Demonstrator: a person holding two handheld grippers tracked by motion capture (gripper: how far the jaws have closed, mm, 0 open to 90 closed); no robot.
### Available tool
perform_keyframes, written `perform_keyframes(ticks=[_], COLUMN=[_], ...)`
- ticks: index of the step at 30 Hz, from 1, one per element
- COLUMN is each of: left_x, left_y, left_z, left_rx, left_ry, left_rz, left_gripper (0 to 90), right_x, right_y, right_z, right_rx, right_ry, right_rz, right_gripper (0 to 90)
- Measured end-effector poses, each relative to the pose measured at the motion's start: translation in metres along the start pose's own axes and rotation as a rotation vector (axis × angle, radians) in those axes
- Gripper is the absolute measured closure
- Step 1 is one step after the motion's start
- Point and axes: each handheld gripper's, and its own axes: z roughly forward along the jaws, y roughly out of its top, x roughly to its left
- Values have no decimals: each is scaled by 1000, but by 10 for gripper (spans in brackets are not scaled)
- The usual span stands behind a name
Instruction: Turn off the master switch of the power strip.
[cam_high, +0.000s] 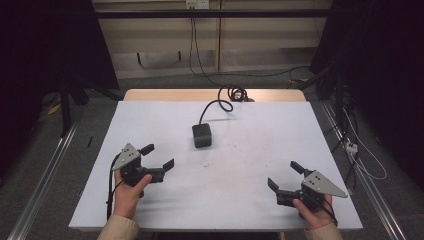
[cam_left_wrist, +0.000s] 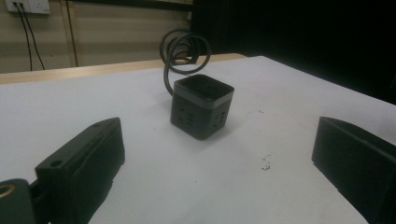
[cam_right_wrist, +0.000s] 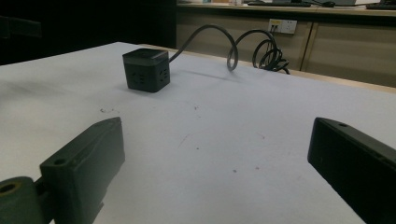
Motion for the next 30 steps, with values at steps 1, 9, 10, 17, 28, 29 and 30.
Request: perform_keyframes(ticks=[1, 9, 10, 17, 28, 29, 30], left_x=[0, -3, -3, -6, -11, -11, -11], left_y=[0, 4, 4, 7, 17, 17, 17], left_z=[0, 9, 9, 16, 35, 36, 36], left_rx=[0, 2, 2, 7, 17, 16, 16], left_ry=[0, -20, -20, -19, -30, -33, -33], left_rz=[0, 2, 2, 5, 30, 29, 29], left_gripper=[23, 23, 23, 24, 26, 27, 28], right_x=[-1, -2, -2, 0, 0, 0, 0], right_y=[0, 3, 3, 5, 4, 3, 3], right_z=[0, 1, 2, 4, 5, 5, 5], right_rx=[-4, -18, -21, -22, -17, -13, -12], right_ry=[-3, -5, -3, 9, 19, 23, 25], right_rz=[4, 16, 16, 12, 10, 3, 1], right_gripper=[33, 33, 33, 33, 34, 34, 34])
